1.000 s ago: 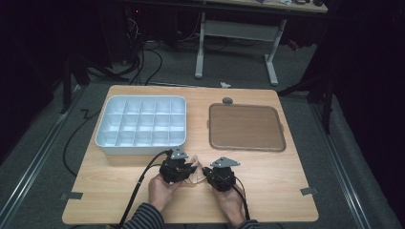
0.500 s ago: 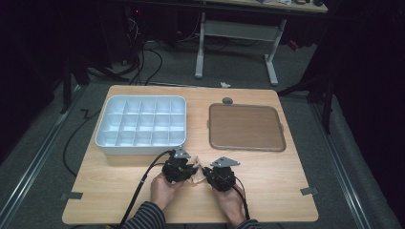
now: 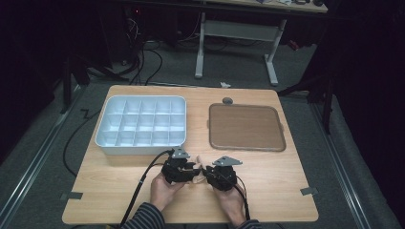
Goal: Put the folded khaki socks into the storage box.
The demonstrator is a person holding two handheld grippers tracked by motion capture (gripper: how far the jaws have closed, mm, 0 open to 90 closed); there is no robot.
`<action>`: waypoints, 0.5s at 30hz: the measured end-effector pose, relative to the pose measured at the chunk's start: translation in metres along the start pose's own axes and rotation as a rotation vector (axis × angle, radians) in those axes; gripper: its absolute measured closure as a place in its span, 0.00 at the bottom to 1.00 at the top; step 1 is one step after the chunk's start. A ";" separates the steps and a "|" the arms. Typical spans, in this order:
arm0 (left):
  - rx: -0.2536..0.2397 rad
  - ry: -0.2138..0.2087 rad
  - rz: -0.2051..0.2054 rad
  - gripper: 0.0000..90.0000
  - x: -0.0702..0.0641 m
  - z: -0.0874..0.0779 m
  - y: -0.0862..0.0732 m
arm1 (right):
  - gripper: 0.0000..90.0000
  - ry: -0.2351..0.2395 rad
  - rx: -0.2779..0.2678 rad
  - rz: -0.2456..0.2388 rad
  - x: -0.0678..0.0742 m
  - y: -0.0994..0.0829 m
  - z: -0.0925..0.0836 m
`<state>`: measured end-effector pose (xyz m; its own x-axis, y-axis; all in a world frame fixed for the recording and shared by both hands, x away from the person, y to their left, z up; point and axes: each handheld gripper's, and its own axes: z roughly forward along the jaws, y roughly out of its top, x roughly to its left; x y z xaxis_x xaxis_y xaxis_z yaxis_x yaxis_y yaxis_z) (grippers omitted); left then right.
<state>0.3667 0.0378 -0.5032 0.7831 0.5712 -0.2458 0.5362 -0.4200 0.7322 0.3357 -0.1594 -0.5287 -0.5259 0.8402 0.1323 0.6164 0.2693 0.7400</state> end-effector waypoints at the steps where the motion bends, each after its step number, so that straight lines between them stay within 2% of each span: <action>1: -0.003 0.000 0.005 0.66 -0.001 -0.002 0.000 | 0.82 -0.002 -0.003 -0.003 0.000 0.001 -0.002; 3: -0.011 0.009 0.023 0.62 -0.003 -0.007 0.001 | 0.82 -0.005 -0.019 -0.007 0.000 0.002 -0.006; 6: -0.032 0.009 0.024 0.60 -0.005 -0.015 0.001 | 0.83 -0.010 -0.029 -0.011 0.000 0.004 -0.013; 10: -0.075 0.009 -0.007 0.58 -0.004 -0.025 -0.003 | 0.86 0.003 -0.045 -0.036 0.004 0.008 -0.026; 12: -0.098 0.031 -0.031 0.57 -0.002 -0.031 -0.009 | 0.86 0.012 -0.055 -0.049 0.007 0.010 -0.031; 15: -0.099 0.069 -0.078 0.57 0.007 -0.037 -0.016 | 0.85 0.022 -0.064 -0.067 0.013 0.013 -0.037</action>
<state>0.3516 0.0747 -0.4932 0.7149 0.6482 -0.2623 0.5579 -0.3025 0.7728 0.3152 -0.1624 -0.4935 -0.5774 0.8109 0.0950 0.5411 0.2930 0.7883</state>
